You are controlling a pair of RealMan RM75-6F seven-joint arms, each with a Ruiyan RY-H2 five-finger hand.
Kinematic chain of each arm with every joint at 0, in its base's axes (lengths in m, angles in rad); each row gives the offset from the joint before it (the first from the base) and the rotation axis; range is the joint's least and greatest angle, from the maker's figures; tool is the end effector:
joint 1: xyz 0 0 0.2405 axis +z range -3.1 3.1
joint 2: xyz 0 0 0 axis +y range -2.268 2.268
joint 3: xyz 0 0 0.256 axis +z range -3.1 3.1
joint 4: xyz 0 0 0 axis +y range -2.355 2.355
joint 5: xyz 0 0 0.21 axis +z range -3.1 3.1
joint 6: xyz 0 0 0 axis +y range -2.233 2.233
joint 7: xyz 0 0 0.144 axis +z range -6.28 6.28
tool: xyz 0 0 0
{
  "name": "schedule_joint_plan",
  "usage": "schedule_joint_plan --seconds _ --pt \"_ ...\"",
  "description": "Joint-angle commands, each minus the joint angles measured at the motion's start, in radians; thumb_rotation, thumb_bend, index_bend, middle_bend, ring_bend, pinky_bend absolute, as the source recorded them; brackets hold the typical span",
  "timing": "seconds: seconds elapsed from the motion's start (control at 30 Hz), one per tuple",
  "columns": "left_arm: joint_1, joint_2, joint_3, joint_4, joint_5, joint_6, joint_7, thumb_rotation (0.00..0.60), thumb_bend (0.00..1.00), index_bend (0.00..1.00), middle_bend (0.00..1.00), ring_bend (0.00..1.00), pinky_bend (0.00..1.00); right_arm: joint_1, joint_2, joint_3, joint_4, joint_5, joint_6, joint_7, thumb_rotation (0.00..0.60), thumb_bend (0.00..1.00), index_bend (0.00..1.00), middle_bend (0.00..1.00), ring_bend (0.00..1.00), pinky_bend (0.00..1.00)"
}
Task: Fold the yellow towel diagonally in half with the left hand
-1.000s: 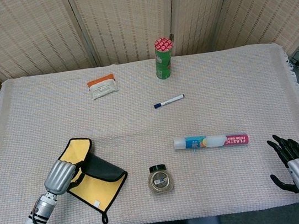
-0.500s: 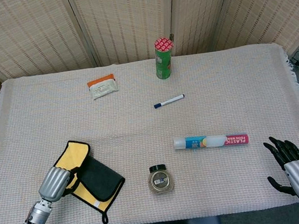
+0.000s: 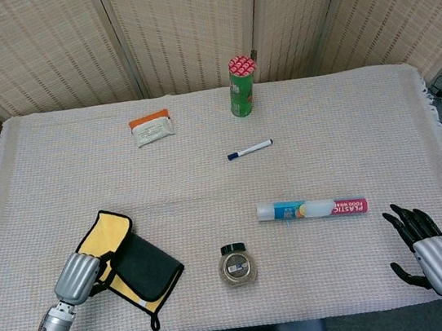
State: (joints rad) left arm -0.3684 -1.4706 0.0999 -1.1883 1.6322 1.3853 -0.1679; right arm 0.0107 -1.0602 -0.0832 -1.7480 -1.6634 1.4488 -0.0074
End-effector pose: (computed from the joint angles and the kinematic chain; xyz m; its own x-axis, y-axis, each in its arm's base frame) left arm -0.2915 0.2394 0.0396 0.3919 0.1556 0.9068 0.8678 -0.3898 -0.3082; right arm -0.2894 -0.1265 0.1366 0.3380 -0.1979 0.9201 -0.9410 -0.0891 0.3265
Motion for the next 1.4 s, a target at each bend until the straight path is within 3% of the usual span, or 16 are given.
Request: schedule_joint_plan --seconds 0.03,1.07,1.17,1.4 --pt "0.012 -0.003 -0.002 -0.008 -0.01 -0.003 0.009 0.6 0.48 0.64 1.0 1.0 1.0 0.008 0.0 -0.002 0.008 -0.002 -0.011 0.012 0.6 0.37 0.0 0.0 0.0 0.0" --pt "0.075 -0.019 -0.003 -0.039 0.0 -0.004 0.076 0.6 0.48 0.63 1.0 1.0 1.0 0.019 0.008 -0.025 0.037 -0.041 -0.008 0.056 0.6 0.37 0.0 0.0 0.0 0.0" --pt "0.079 -0.012 0.0 -0.041 0.003 -0.005 0.071 0.6 0.48 0.57 1.0 1.0 1.0 0.02 0.005 -0.023 0.036 -0.035 -0.013 0.051 0.6 0.37 0.0 0.0 0.0 0.0" --pt "0.083 0.015 0.01 -0.069 0.007 -0.023 0.074 0.6 0.48 0.3 1.0 1.0 1.0 0.024 0.001 -0.02 0.036 -0.026 -0.019 0.045 0.6 0.37 0.0 0.0 0.0 0.0"
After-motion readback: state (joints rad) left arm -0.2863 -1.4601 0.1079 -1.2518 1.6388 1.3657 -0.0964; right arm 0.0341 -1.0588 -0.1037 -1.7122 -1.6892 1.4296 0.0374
